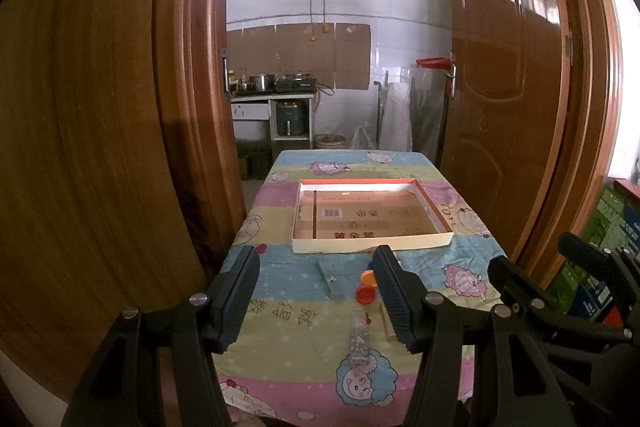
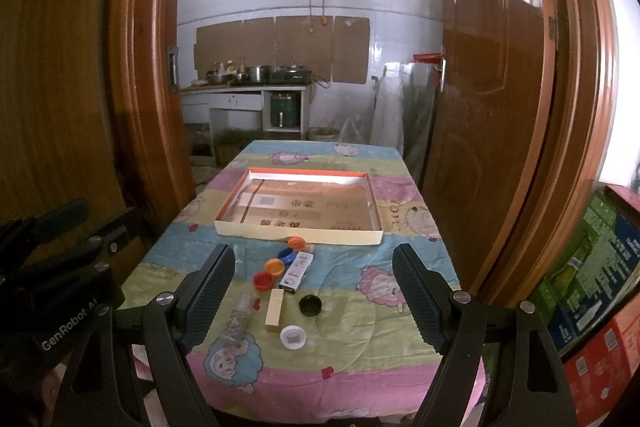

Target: Organize rigid objects

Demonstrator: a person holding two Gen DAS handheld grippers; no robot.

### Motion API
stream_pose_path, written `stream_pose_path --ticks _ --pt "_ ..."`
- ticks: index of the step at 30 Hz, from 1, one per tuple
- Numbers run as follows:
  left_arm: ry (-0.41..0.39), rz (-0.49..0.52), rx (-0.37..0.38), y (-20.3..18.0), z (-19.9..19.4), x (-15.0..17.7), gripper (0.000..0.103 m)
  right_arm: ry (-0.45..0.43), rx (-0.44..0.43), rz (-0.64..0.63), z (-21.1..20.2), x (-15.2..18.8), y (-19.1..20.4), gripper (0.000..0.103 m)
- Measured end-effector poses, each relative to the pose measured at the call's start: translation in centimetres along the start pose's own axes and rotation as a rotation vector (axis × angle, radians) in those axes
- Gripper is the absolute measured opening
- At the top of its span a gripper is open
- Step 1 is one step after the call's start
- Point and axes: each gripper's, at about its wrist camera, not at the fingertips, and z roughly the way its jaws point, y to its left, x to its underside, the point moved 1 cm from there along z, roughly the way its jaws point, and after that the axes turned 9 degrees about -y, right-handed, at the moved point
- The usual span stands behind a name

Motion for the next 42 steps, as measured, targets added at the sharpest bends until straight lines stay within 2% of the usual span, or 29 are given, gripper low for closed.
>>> stream_pose_path --ticks 42 --pt "0.002 0.007 -0.003 -0.1 -0.28 0.11 0.056 0.001 0.001 -0.004 -0.22 0.01 0.14 0.082"
